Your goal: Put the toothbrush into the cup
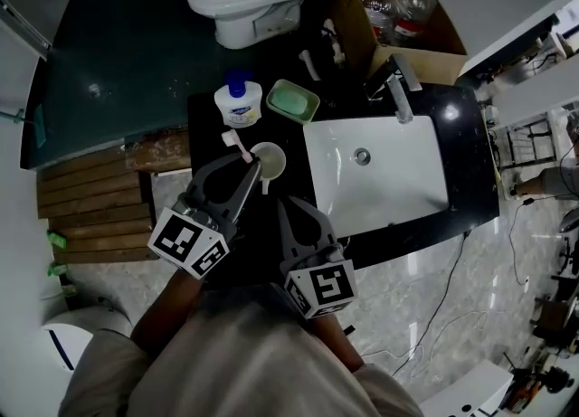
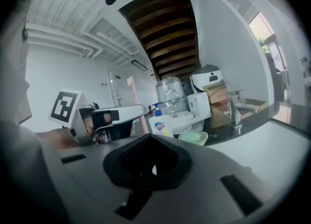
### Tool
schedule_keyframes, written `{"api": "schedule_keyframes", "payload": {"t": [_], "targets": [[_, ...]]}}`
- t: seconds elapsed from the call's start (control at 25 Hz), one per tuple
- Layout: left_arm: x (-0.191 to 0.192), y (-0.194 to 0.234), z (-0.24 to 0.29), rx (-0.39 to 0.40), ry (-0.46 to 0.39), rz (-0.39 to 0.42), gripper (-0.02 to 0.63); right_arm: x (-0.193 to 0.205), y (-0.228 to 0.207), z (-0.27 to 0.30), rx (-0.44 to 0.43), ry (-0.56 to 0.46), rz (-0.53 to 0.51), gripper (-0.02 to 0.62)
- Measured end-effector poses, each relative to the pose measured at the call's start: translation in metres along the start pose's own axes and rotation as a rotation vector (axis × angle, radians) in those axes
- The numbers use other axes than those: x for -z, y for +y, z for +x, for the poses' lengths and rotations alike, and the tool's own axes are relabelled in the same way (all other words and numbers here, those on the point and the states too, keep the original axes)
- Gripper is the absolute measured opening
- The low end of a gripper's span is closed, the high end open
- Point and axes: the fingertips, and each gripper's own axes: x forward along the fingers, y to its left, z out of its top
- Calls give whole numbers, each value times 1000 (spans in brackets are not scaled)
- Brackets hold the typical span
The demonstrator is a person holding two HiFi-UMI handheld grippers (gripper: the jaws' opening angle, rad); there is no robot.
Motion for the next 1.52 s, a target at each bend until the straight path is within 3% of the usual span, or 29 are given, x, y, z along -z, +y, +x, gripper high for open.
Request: {"api": "schedule_keyframes", "payload": {"t": [0.56,1.52], "targets": [[14,15,14,-29,27,-18,46,3,-7,1,2,9,9,6],[53,30,35,-46,109,67,46,9,-7,0,0,25,13,6]]}}
